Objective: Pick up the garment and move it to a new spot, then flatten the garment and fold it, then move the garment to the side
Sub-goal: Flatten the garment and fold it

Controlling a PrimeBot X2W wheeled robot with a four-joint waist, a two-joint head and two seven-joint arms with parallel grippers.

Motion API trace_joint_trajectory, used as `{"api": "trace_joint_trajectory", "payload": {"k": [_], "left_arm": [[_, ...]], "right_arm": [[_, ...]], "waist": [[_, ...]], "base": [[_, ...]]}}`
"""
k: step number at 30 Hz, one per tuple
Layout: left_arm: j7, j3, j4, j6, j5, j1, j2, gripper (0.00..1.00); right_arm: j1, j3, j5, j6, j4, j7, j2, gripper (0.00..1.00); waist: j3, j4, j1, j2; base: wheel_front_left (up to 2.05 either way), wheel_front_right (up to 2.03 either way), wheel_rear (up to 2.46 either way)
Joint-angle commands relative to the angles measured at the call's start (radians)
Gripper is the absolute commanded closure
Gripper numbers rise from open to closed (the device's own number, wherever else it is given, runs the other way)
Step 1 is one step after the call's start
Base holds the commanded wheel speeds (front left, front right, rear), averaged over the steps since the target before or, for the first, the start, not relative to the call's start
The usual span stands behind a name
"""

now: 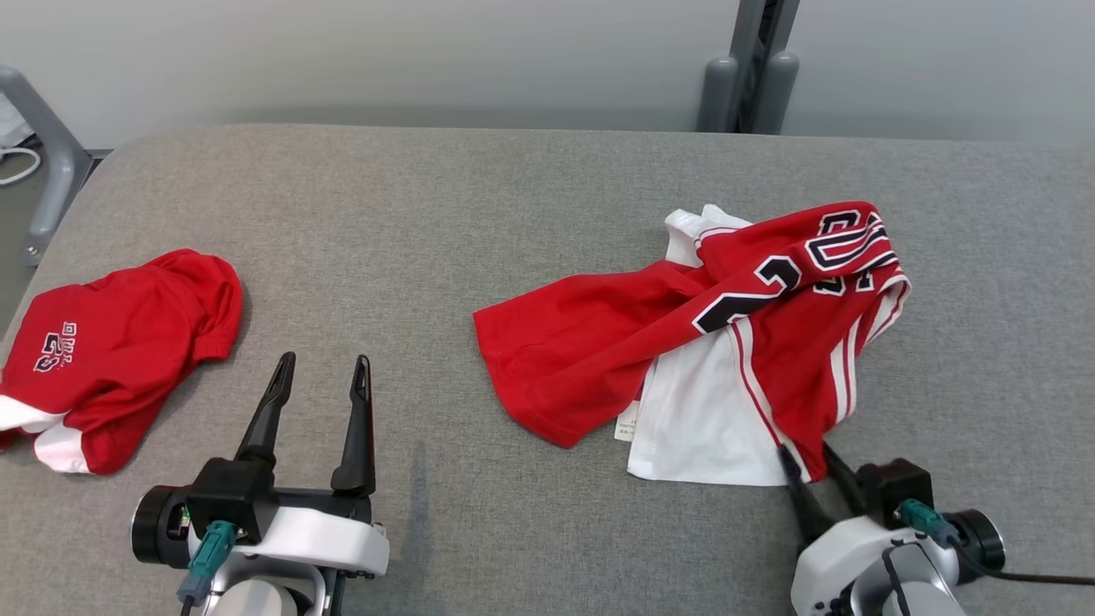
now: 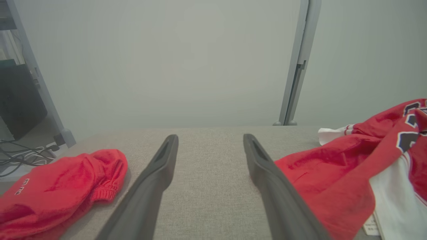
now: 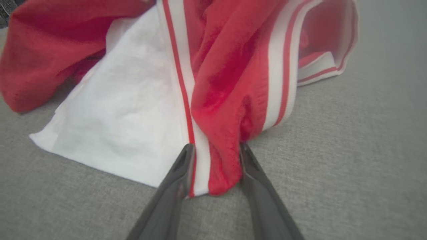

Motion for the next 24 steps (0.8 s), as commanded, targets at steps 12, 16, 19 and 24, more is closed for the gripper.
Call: {"api": "trace_joint_trajectory", "payload": {"k": [12, 16, 19, 24], "left_arm": [[0.000, 0.007, -0.003, 0.012, -0.011, -0.002, 0.002, 0.00], [0.000, 0.004, -0.007, 0.017, -0.021, 0.002, 0.002, 0.00], [0.000, -0.005, -0.008, 0.017, -0.027, -0.005, 0.002, 0.00], [0.000, -0.022, -0.008, 0.025, -0.036, -0.016, 0.003, 0.00]], "right_arm": [[-0.018, -0.123, -0.040, 0.000, -0.083, -0.001, -0.008, 1.00], [-0.009, -0.215, -0.109, 0.000, -0.129, -0.001, -0.023, 1.00], [-0.010, -0.258, -0.132, 0.000, -0.165, 0.018, -0.047, 1.00], [0.010, -0.335, -0.148, 0.000, -0.201, 0.078, -0.111, 1.00]], "waist": [[-0.017, -0.038, 0.0000, 0.0000], [-0.023, -0.069, 0.0000, 0.0000], [-0.020, -0.087, 0.0000, 0.0000], [-0.015, -0.103, 0.0000, 0.0000]], "base": [[0.00, 0.00, 0.00], [0.00, 0.00, 0.00], [0.00, 0.00, 0.00], [0.00, 0.00, 0.00]]}}
